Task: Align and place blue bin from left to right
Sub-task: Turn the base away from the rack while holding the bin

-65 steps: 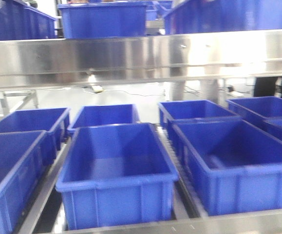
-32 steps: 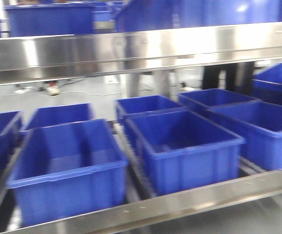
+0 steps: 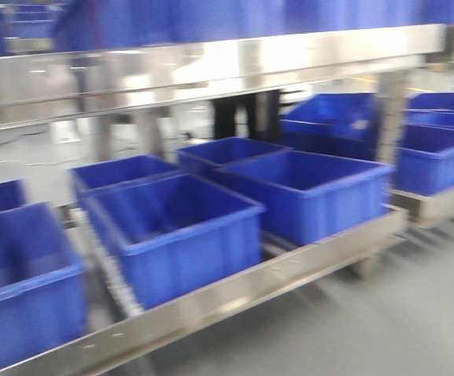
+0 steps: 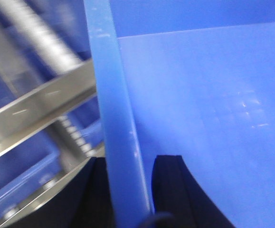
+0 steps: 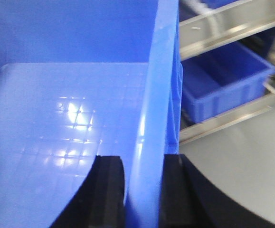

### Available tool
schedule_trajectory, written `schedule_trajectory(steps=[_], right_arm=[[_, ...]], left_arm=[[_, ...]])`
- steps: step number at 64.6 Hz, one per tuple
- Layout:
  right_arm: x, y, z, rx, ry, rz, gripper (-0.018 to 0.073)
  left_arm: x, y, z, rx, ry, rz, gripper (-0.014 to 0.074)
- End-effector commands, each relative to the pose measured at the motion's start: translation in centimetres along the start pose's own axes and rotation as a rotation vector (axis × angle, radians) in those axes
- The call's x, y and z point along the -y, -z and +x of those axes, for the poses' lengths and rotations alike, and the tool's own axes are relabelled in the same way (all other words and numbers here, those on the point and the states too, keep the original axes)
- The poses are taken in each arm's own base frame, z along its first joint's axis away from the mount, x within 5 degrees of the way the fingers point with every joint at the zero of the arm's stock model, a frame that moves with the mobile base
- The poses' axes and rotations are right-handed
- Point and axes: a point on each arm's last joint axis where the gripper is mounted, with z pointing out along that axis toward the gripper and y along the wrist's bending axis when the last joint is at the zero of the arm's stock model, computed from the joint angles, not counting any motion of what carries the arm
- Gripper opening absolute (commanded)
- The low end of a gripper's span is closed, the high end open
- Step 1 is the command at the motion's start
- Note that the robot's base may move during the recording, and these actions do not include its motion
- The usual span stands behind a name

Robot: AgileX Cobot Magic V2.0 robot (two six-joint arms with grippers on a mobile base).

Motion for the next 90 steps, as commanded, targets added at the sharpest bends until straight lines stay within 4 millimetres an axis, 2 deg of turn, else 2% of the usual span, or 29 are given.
schedule_trajectory(steps=[1, 90], right_arm=[[0.17, 1.78, -1.46, 0.149, 0.037, 0.008, -0.0152], [0.17, 1.78, -1.46, 0.149, 0.037, 0.008, -0.0152]], left_arm=[[0.21, 1.88, -0.9, 0.109, -0.011, 0.031, -0.011], [0.21, 1.88, -0.9, 0.109, -0.011, 0.031, -0.011]])
